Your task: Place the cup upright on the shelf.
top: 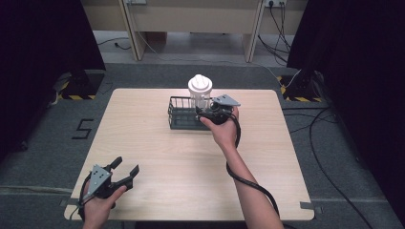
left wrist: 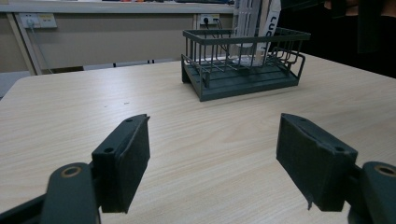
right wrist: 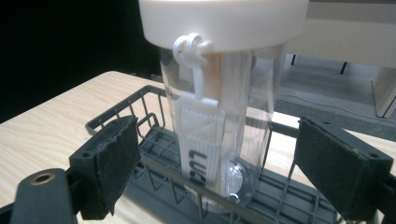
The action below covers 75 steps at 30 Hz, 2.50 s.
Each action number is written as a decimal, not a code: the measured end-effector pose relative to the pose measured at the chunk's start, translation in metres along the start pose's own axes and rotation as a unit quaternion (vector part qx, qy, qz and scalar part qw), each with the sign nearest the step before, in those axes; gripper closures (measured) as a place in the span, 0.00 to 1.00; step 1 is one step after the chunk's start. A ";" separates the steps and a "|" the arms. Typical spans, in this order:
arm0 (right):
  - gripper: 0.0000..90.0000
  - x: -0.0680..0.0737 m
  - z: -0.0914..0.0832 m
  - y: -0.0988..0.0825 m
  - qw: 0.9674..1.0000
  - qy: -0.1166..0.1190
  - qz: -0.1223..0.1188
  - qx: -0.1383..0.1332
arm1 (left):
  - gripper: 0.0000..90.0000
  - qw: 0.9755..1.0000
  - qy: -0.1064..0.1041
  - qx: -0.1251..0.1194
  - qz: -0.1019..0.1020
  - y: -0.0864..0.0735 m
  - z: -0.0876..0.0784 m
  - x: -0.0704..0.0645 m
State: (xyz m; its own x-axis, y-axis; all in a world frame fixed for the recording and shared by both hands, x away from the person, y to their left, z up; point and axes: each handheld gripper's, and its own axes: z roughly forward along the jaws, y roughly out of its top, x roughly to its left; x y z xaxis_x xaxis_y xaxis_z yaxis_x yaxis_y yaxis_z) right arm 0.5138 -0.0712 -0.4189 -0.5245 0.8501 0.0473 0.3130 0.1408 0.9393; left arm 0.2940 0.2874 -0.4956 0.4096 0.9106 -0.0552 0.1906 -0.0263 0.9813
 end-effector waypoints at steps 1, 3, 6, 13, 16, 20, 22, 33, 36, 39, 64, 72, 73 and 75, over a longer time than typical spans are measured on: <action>0.17 0.000 -0.002 -0.001 1.000 0.001 -0.001 0.002 | 0.28 1.000 0.000 0.000 0.000 0.000 0.000 0.000; 0.17 -0.001 -0.005 -0.003 1.000 0.002 -0.002 0.003 | 0.28 1.000 0.000 0.000 0.000 0.000 0.000 0.000; 0.17 -0.003 -0.011 -0.007 1.000 0.002 -0.001 0.005 | 0.28 1.000 0.000 0.000 0.001 0.000 0.000 0.000; 0.17 -0.005 -0.022 -0.015 1.000 0.001 -0.007 0.009 | 0.28 1.000 0.000 0.001 0.002 0.000 0.000 -0.001; 0.17 -0.007 -0.026 -0.019 1.000 0.000 -0.007 0.012 | 0.28 1.000 0.001 -0.001 0.002 0.000 0.000 -0.001; 0.17 -0.008 -0.031 -0.024 1.000 -0.002 -0.005 0.015 | 0.28 1.000 0.003 0.000 0.000 -0.001 -0.001 -0.001; 0.17 -0.008 -0.034 -0.027 1.000 -0.002 -0.008 0.018 | 0.28 1.000 0.004 -0.001 -0.001 -0.001 -0.001 0.000; 0.17 -0.015 -0.050 -0.035 1.000 -0.005 -0.008 0.023 | 0.28 1.000 0.006 -0.002 -0.001 0.000 -0.001 0.000; 0.17 -0.018 -0.054 -0.040 1.000 -0.006 -0.003 0.025 | 0.28 1.000 0.007 -0.002 0.000 0.000 -0.002 0.000; 0.17 -0.022 -0.058 -0.046 1.000 -0.008 -0.002 0.030 | 0.28 1.000 0.007 0.000 0.001 0.000 -0.002 0.000; 0.19 -0.053 -0.112 -0.082 0.998 -0.033 0.005 0.044 | 0.28 1.000 0.012 -0.002 0.004 0.000 -0.002 -0.002; 0.19 -0.062 -0.130 -0.096 0.998 -0.048 0.010 0.041 | 0.27 1.000 0.015 -0.003 0.004 0.000 -0.002 -0.001; 0.19 -0.064 -0.132 -0.098 0.998 -0.052 0.012 0.041 | 0.28 1.000 0.016 -0.003 0.005 0.000 -0.003 -0.001; 0.19 -0.067 -0.137 -0.102 0.997 -0.056 0.016 0.043 | 0.28 1.000 0.018 -0.007 0.002 0.000 -0.003 -0.001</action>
State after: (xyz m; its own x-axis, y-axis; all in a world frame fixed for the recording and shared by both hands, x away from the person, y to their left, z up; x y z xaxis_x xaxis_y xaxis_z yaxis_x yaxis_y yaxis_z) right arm 0.4087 -0.2116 -0.4716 -0.4231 0.9054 0.0350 0.3976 0.1508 0.9051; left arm 0.2908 0.2872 -0.4949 0.3772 0.9250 -0.0447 0.1759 -0.0242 0.9841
